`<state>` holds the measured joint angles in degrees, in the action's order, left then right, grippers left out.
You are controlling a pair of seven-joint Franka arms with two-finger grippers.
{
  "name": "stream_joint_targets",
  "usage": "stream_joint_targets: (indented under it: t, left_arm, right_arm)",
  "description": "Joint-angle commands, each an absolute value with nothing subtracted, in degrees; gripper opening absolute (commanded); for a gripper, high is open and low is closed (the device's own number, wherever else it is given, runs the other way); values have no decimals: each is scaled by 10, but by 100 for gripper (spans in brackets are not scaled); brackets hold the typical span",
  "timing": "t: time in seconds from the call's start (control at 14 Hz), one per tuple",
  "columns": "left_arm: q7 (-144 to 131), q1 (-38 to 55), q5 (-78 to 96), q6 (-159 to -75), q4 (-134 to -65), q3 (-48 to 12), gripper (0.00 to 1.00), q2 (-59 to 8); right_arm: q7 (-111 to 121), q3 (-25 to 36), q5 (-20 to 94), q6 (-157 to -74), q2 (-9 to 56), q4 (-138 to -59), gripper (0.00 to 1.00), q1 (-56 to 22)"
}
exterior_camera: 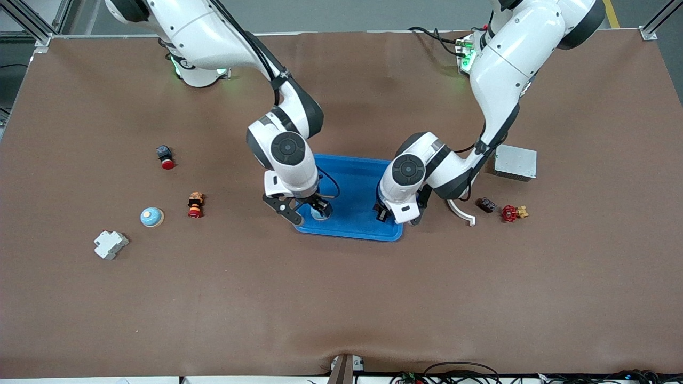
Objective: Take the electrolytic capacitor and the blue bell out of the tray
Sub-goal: 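Grasp the second bell with the right gripper while the left gripper lifts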
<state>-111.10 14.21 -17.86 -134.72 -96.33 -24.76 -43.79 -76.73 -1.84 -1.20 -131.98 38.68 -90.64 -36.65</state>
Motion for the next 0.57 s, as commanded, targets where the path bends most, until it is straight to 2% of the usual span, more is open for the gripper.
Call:
stream_joint_targets:
  t: [0.0,0.21,0.5]
  left_arm:
    - [-1124,149,-200,-1337,-951,-242,0,-419]
    - [-1121,142,-200,-1328,-949,-243,0,-387]
    - [-1059,112,-192,-1260,-952,-246,0,-325]
  right_arm:
    - [-797,-11,-23,-1338,415,-884,100,-384]
    - [-799,-10,-25,-1354,431,-884,100,-392]
    - [-799,-9,-34,-1359,442,-885,100,-395]
